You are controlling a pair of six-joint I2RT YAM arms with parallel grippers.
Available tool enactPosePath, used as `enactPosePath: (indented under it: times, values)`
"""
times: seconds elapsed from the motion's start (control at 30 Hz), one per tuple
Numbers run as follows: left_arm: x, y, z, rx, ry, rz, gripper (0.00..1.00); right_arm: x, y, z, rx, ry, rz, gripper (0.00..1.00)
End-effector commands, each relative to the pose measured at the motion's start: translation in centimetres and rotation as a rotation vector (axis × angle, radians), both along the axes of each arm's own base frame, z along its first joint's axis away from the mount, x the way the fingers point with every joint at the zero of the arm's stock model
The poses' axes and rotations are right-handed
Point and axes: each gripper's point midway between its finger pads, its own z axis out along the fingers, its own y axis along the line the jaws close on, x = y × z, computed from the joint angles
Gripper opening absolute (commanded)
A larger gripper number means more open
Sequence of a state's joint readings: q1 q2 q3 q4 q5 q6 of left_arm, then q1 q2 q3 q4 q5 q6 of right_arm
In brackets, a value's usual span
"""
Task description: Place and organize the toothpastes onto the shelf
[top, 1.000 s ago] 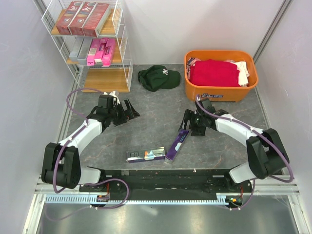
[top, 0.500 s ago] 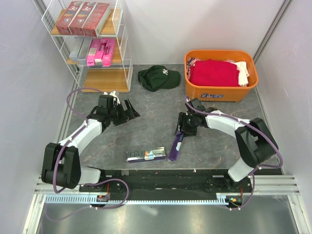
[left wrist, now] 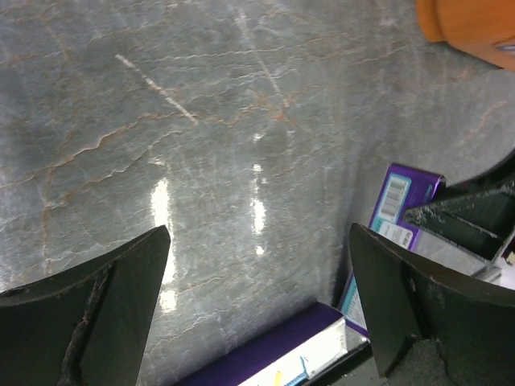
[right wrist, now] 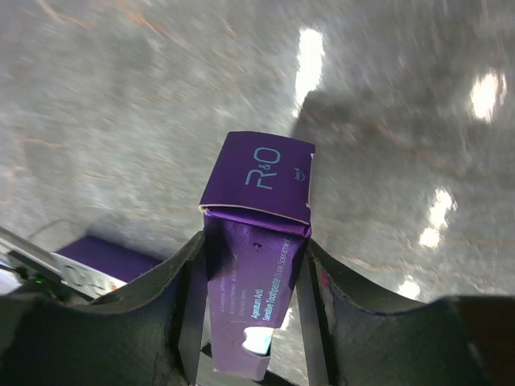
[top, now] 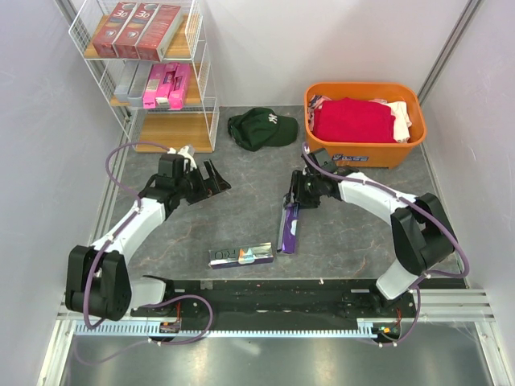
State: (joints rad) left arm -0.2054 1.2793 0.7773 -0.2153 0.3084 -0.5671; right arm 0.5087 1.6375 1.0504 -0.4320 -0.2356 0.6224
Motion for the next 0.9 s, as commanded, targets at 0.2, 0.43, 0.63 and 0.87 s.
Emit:
enactPosePath:
  times: [0.2, 0.43, 0.63, 0.87]
  values:
    - [0.9, -2.6, 8.4, -0.137, -0.178, -0.103, 1.00, 5.6, 2.6, 10.0, 0.145, -0.263, -0.049, 0.16]
    - [1.2, -5.1, 13.2, -0.330, -0.257, -0.180, 1.00, 9.3, 2.9, 20.7, 0.317, -0.520, -0.172, 0.13]
    - [0.8, -7.4, 17.3, -0.547, -0.327, -0.289, 1.00, 9.5, 0.8, 30.4, 0.491, -0.786, -0.298, 0.13]
    - [-0.3, -8.4, 20.3, -0.772, -0.393, -0.378, 1.00, 6.0, -3.8, 39.4, 0.684, -1.085, -0.446, 0.13]
